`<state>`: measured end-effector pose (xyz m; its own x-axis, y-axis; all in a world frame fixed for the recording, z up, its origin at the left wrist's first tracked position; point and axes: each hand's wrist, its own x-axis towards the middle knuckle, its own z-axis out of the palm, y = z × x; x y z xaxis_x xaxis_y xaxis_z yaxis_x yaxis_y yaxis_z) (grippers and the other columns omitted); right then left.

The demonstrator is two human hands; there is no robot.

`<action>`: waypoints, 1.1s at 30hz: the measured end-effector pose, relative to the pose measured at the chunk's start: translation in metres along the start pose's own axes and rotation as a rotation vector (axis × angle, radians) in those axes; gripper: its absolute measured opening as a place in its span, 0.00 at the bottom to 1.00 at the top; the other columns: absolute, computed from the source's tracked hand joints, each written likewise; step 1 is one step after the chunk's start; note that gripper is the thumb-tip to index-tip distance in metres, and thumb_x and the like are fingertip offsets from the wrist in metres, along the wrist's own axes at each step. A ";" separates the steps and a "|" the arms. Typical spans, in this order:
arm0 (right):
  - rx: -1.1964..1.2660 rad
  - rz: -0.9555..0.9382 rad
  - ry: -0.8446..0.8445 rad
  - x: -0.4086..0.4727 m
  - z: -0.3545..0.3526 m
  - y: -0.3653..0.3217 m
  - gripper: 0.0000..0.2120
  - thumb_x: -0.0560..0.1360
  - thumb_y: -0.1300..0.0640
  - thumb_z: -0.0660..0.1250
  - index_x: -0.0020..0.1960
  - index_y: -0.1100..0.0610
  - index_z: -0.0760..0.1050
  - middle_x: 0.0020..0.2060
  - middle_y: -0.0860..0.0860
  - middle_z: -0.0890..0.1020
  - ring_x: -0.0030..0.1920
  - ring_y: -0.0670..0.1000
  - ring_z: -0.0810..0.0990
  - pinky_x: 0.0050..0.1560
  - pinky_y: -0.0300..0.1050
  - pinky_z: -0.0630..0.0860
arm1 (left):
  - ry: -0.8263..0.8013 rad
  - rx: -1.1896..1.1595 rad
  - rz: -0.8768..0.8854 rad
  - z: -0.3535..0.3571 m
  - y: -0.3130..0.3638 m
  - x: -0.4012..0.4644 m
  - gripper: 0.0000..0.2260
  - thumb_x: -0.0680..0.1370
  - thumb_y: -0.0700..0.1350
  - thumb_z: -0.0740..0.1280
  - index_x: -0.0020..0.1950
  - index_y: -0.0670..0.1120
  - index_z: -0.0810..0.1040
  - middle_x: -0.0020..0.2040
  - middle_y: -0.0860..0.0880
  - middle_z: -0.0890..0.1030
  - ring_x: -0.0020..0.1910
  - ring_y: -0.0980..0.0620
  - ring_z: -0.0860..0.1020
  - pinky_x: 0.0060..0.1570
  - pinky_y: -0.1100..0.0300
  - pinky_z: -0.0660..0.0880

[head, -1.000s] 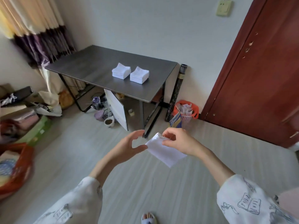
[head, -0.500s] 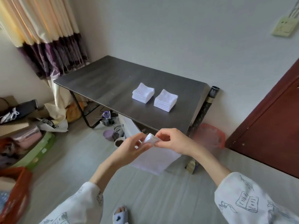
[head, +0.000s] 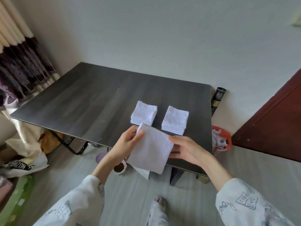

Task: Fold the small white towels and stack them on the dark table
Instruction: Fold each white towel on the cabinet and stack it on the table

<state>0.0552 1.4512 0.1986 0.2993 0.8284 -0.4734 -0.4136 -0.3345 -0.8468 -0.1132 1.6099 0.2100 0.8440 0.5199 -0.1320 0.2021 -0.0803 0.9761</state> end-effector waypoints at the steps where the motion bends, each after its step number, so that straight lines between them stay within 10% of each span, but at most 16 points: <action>1: 0.050 0.013 -0.003 0.019 -0.002 -0.004 0.19 0.71 0.51 0.71 0.56 0.61 0.74 0.53 0.58 0.81 0.56 0.60 0.79 0.59 0.57 0.75 | 0.000 -0.032 -0.033 -0.008 -0.005 0.020 0.17 0.75 0.60 0.62 0.46 0.46 0.73 0.40 0.49 0.79 0.39 0.53 0.78 0.38 0.58 0.72; 15: -0.114 0.053 0.431 0.221 -0.016 -0.043 0.09 0.80 0.54 0.58 0.56 0.57 0.71 0.48 0.49 0.78 0.48 0.48 0.79 0.41 0.41 0.79 | 0.062 0.107 -0.274 -0.072 -0.062 0.232 0.12 0.81 0.51 0.56 0.46 0.46 0.74 0.38 0.51 0.75 0.34 0.54 0.71 0.32 0.62 0.68; 26: -0.357 0.115 0.751 0.313 -0.021 -0.041 0.07 0.79 0.53 0.56 0.51 0.54 0.71 0.44 0.51 0.78 0.47 0.53 0.78 0.52 0.54 0.79 | -0.076 0.225 -0.431 -0.101 -0.111 0.325 0.10 0.79 0.54 0.56 0.47 0.52 0.74 0.47 0.43 0.80 0.44 0.45 0.79 0.37 0.51 0.80; 33: -0.500 0.166 0.860 0.333 -0.026 -0.030 0.12 0.80 0.52 0.56 0.54 0.59 0.73 0.43 0.49 0.76 0.43 0.48 0.74 0.35 0.34 0.67 | -0.127 0.270 -0.466 -0.099 -0.122 0.341 0.12 0.80 0.53 0.55 0.53 0.49 0.73 0.48 0.44 0.79 0.47 0.44 0.79 0.40 0.46 0.81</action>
<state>0.1895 1.7255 0.0606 0.8710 0.2153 -0.4416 -0.1569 -0.7300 -0.6652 0.1008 1.8808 0.0634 0.6847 0.4477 -0.5750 0.6745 -0.0906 0.7326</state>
